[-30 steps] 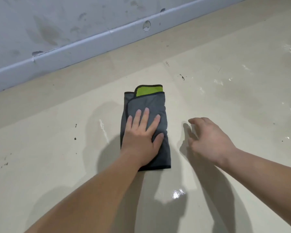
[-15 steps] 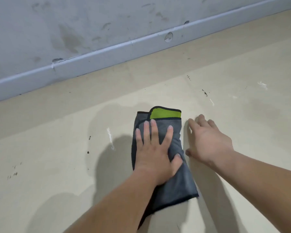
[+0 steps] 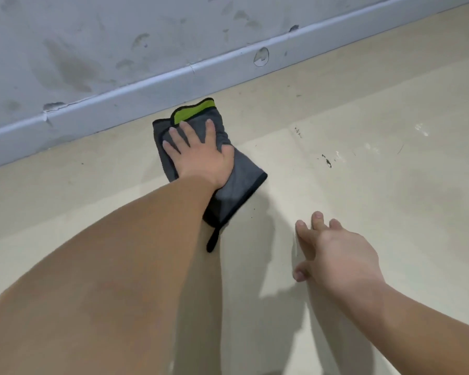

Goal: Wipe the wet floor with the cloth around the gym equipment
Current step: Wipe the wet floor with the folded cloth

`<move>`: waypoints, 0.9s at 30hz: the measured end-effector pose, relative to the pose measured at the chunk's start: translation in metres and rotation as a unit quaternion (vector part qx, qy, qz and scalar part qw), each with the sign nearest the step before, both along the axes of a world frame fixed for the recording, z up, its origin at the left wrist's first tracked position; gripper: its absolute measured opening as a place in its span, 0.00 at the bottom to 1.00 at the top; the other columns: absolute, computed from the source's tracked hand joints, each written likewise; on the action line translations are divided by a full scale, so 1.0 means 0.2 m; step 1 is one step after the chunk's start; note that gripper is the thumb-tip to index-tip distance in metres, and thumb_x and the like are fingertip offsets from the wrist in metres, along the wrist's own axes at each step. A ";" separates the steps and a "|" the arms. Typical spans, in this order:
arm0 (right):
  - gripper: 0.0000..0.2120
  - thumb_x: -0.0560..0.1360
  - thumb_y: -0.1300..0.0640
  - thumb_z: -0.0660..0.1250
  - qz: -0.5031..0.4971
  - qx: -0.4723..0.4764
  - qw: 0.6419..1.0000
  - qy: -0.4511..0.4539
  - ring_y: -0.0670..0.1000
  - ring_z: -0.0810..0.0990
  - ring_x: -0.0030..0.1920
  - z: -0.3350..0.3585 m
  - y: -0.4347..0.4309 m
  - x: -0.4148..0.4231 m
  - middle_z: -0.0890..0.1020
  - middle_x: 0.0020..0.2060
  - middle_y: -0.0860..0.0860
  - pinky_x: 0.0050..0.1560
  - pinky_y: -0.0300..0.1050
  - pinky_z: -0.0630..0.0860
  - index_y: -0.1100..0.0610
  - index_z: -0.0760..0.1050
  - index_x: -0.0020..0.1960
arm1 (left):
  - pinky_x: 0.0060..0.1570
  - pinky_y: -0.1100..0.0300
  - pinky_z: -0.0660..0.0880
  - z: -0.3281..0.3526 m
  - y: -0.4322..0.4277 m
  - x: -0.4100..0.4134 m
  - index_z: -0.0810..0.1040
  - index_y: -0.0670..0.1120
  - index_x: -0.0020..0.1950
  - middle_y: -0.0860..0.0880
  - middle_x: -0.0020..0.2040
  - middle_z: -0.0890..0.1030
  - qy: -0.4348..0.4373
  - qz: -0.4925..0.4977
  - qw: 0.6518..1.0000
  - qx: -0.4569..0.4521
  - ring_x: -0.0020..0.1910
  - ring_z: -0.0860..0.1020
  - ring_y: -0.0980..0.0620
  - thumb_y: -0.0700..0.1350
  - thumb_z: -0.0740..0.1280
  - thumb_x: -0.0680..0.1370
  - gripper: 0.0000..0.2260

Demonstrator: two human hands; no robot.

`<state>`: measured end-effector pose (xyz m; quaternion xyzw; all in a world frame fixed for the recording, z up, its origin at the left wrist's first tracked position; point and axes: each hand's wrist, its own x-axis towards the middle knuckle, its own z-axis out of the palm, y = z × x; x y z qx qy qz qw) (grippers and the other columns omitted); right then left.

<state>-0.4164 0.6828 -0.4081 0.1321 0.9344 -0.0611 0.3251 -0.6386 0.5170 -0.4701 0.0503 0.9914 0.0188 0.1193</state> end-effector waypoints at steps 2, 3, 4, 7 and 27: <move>0.42 0.74 0.44 0.71 -0.016 -0.032 0.999 -0.009 0.51 0.52 0.81 0.00 0.02 0.01 0.48 0.82 0.45 0.56 0.47 0.74 0.40 0.51 0.80 | 0.76 0.28 0.39 0.02 0.16 -0.03 0.41 0.53 0.85 0.34 0.84 0.41 -0.016 0.009 1.000 -0.002 0.81 0.39 0.27 0.61 0.44 0.82 0.33; 0.43 0.75 0.43 0.70 -0.023 -0.044 0.999 -0.017 0.49 0.48 0.82 0.01 0.02 0.02 0.44 0.82 0.43 0.63 0.48 0.74 0.38 0.47 0.81 | 0.76 0.27 0.38 0.03 0.22 -0.02 0.41 0.52 0.86 0.34 0.84 0.41 -0.019 -0.006 1.000 0.002 0.81 0.39 0.27 0.61 0.44 0.82 0.33; 0.43 0.76 0.43 0.69 -0.029 -0.052 0.998 -0.024 0.48 0.45 0.82 0.02 0.02 0.02 0.41 0.82 0.42 0.67 0.50 0.73 0.37 0.44 0.81 | 0.76 0.28 0.38 0.03 0.28 0.00 0.42 0.53 0.86 0.35 0.84 0.41 -0.016 -0.038 0.999 0.009 0.81 0.39 0.27 0.61 0.44 0.82 0.33; 0.42 0.78 0.42 0.66 -0.038 -0.066 0.997 -0.027 0.46 0.41 0.82 0.06 0.01 0.04 0.38 0.82 0.40 0.70 0.50 0.71 0.36 0.42 0.81 | 0.78 0.31 0.38 -0.01 0.36 0.15 0.44 0.55 0.86 0.39 0.85 0.42 0.008 -0.181 0.983 0.013 0.82 0.39 0.32 0.62 0.45 0.82 0.33; 0.12 0.79 0.48 0.67 -0.187 -0.233 0.943 0.145 0.43 0.81 0.50 0.12 0.12 0.41 0.80 0.49 0.39 0.55 0.40 0.77 0.45 0.78 0.62 | 0.81 0.39 0.39 -0.01 -0.12 0.52 0.44 0.52 0.86 0.41 0.86 0.44 0.016 0.018 0.999 0.021 0.84 0.42 0.38 0.58 0.44 0.84 0.30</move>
